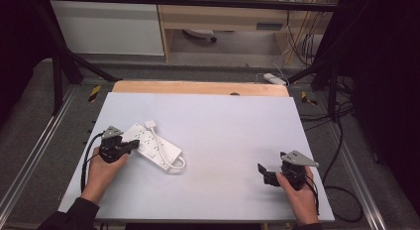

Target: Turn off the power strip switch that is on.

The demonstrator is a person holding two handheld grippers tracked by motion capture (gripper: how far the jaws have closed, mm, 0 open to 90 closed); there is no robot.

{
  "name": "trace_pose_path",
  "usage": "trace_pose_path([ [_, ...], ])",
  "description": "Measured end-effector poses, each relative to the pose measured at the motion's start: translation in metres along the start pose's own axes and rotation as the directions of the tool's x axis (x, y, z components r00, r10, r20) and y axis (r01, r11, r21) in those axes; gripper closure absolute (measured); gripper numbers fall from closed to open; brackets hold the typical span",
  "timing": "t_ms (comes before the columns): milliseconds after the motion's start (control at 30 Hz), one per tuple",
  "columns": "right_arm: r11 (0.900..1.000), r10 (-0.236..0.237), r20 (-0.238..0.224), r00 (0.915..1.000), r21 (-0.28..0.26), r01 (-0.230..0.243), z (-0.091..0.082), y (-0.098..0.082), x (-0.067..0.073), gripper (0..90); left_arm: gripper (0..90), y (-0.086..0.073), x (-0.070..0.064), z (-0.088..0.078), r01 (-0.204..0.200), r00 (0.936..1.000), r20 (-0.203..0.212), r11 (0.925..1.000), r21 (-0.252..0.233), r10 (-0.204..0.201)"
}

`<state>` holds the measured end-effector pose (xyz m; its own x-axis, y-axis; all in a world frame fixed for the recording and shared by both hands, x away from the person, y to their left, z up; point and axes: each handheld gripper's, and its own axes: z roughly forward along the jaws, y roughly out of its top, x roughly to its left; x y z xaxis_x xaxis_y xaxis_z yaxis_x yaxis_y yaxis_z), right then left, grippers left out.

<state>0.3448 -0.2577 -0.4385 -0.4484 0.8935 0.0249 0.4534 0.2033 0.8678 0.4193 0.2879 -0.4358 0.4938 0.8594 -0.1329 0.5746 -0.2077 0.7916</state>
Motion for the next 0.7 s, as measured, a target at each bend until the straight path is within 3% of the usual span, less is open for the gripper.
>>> trace_pose_path([
  [700,1.000,0.001,0.000,1.0000,-0.001,-0.001,-0.0004,0.0001,0.0001,3.8,90.0,-0.0013,0.0003,-0.0001,0.001,1.0000,0.001,1.0000,-0.008,-0.001],
])
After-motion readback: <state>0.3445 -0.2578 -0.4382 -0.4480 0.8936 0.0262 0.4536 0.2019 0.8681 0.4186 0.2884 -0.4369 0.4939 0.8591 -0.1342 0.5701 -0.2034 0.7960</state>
